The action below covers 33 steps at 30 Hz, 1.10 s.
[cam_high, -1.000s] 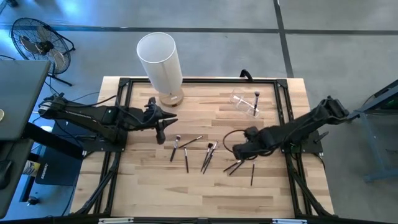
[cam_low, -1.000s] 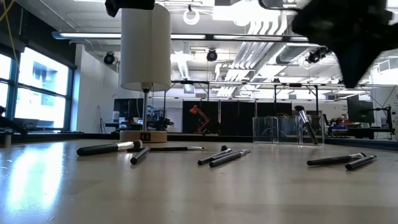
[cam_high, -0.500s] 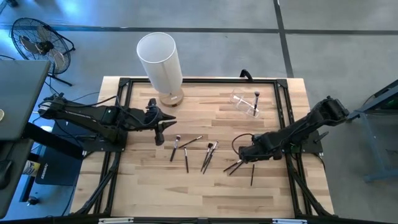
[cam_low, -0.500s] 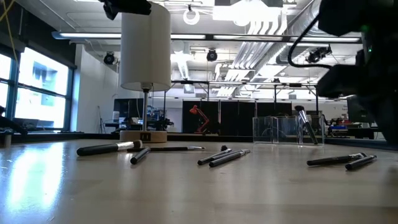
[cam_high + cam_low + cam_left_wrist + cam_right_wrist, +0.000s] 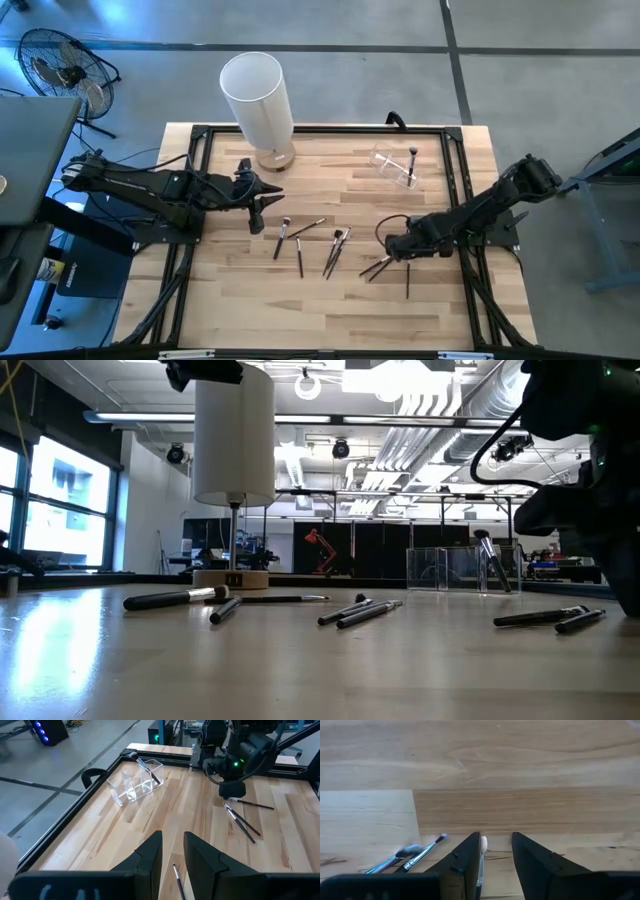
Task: Put items in baskets/containers
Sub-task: Put the foundation brush into the transparent organizer
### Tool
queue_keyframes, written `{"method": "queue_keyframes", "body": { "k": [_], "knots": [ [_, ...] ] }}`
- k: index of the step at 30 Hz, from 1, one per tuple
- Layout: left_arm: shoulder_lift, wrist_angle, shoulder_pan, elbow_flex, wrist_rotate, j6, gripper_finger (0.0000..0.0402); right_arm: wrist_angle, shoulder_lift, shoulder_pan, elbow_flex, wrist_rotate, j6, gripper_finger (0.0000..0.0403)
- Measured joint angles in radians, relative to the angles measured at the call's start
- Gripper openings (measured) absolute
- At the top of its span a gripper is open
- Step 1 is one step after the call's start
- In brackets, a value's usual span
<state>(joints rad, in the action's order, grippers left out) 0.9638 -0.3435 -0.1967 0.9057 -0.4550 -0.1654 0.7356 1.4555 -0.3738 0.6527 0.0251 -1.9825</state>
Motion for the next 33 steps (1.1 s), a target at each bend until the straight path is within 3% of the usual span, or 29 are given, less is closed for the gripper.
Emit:
{"method": "queue_keyframes", "body": {
  "k": [7, 16, 27, 33],
  "knots": [
    [0.0, -0.005, 0.0, 0.0, 0.002, 0.0, 0.0075, 0.002, 0.0, 0.033, -0.001, -0.004, 0.046, 0.0103],
    [0.0, -0.019, 0.0, 0.0, 0.002, 0.0, 0.0075, -0.021, 0.001, 0.035, -0.001, -0.077, 0.105, 0.0006],
    [0.0, -0.027, 0.0, 0.0, -0.004, 0.011, 0.0075, -0.027, -0.004, 0.009, -0.001, -0.087, 0.135, 0.0001],
    [0.0, -0.027, 0.0, 0.0, -0.004, 0.011, 0.0075, 0.037, -0.032, -0.008, 0.043, -0.146, 0.125, 0.0]
  ]
}}
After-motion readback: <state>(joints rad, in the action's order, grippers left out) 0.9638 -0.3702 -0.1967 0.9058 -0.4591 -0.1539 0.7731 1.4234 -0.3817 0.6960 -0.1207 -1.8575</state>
